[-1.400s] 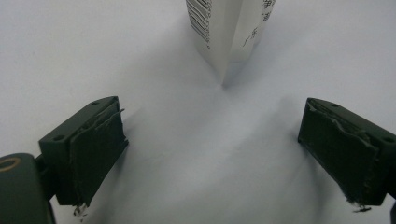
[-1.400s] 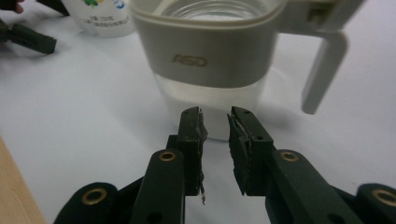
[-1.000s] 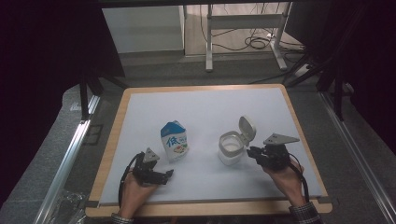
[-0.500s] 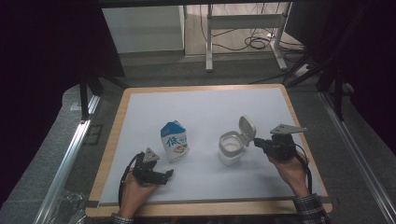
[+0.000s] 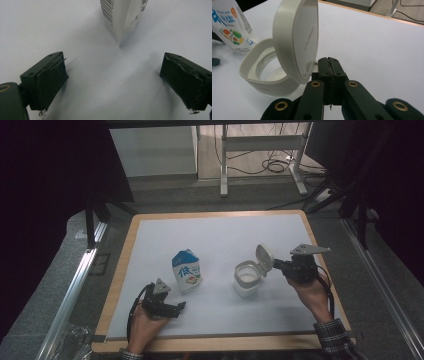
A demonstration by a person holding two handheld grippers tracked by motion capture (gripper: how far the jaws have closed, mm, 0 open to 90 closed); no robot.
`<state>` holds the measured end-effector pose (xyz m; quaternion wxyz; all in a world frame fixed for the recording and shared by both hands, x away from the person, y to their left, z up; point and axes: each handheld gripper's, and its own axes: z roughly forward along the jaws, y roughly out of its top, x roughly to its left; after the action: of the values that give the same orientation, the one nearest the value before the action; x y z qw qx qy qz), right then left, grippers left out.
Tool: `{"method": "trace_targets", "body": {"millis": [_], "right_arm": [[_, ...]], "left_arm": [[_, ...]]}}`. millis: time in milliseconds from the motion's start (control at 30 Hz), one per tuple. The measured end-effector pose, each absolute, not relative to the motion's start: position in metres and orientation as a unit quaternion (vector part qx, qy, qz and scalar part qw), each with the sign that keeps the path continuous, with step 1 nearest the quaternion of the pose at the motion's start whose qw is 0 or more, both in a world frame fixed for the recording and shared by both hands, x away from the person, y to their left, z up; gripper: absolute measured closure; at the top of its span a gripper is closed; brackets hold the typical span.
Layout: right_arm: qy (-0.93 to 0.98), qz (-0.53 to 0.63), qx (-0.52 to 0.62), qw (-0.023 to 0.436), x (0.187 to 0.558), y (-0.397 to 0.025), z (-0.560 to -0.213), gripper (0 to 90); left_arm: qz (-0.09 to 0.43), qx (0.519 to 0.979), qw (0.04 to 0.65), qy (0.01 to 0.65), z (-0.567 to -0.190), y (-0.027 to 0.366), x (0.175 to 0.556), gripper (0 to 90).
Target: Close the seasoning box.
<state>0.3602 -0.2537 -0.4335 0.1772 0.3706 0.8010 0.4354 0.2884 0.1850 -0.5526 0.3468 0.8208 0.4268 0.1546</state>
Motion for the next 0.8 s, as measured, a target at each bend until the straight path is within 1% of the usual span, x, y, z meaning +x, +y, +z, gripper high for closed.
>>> {"method": "trace_targets", "body": {"millis": [467, 800], "right_arm": [[0.808, 0.448, 0.346, 0.165, 0.358, -0.240, -0.428, 89.1], [0.810, 0.444, 0.343, 0.168, 0.355, -0.240, -0.429, 88.7]], "left_arm": [[0.155, 0.819, 0.348, 0.428, -0.553, 0.185, 0.288, 6.3], [0.155, 0.819, 0.348, 0.428, -0.553, 0.185, 0.288, 6.3]]}}
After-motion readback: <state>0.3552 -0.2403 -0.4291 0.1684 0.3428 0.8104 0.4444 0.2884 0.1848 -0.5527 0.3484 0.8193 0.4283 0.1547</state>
